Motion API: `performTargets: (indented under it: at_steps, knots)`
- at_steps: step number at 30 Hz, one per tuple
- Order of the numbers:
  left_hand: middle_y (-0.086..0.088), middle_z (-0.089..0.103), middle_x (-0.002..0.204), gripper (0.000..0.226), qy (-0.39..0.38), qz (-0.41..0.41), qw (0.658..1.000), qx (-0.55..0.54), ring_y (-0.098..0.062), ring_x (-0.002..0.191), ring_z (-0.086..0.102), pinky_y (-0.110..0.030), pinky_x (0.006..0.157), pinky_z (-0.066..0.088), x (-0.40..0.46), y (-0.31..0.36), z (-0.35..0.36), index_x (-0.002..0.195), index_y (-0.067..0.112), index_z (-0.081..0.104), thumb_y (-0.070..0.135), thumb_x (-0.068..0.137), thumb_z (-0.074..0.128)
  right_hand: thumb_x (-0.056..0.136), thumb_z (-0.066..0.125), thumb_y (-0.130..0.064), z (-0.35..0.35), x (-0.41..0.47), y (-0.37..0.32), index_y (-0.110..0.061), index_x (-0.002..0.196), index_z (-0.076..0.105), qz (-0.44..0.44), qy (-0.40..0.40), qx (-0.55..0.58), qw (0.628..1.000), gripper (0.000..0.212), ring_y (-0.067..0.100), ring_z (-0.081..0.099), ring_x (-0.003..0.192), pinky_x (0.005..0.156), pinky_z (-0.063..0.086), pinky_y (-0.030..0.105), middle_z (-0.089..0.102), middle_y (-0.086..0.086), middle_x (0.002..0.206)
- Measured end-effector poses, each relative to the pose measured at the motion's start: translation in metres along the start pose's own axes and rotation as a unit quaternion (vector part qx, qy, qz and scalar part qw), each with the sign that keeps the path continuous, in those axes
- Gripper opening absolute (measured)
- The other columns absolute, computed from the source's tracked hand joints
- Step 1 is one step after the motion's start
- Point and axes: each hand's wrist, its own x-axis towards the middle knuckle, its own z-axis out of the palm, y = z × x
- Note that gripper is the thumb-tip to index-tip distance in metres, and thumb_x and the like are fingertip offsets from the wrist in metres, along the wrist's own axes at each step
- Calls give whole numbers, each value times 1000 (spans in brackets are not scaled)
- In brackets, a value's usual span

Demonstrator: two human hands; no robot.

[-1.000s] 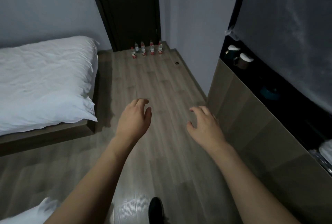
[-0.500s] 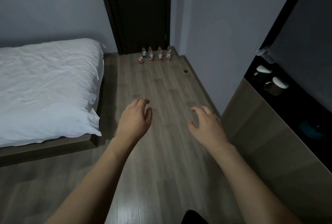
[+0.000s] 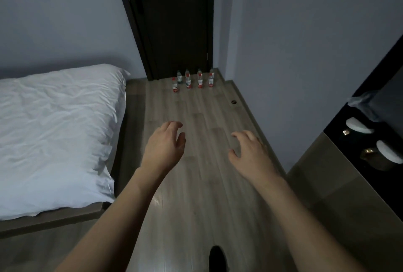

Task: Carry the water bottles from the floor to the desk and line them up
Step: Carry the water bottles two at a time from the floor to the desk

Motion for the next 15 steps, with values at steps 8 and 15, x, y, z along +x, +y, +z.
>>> performTargets:
  at_steps: [8, 15]
  knots:
    - [-3, 58, 130, 35, 7, -2, 1000, 1, -21, 113, 57, -37, 93, 49, 117, -5, 22, 129, 13, 56, 29, 98, 49, 89, 57, -28, -6, 125, 12, -16, 132, 52, -19, 0, 4, 1000, 45, 24, 53, 117, 101, 41, 37, 50, 4, 134]
    - [-4, 58, 130, 35, 7, -13, 1000, 0, -21, 113, 58, -35, 92, 49, 209, -31, 44, 129, 13, 56, 29, 99, 49, 90, 57, -29, 1, 222, 12, -17, 133, 51, -26, -11, -3, 1000, 45, 22, 51, 119, 102, 40, 35, 49, 2, 136]
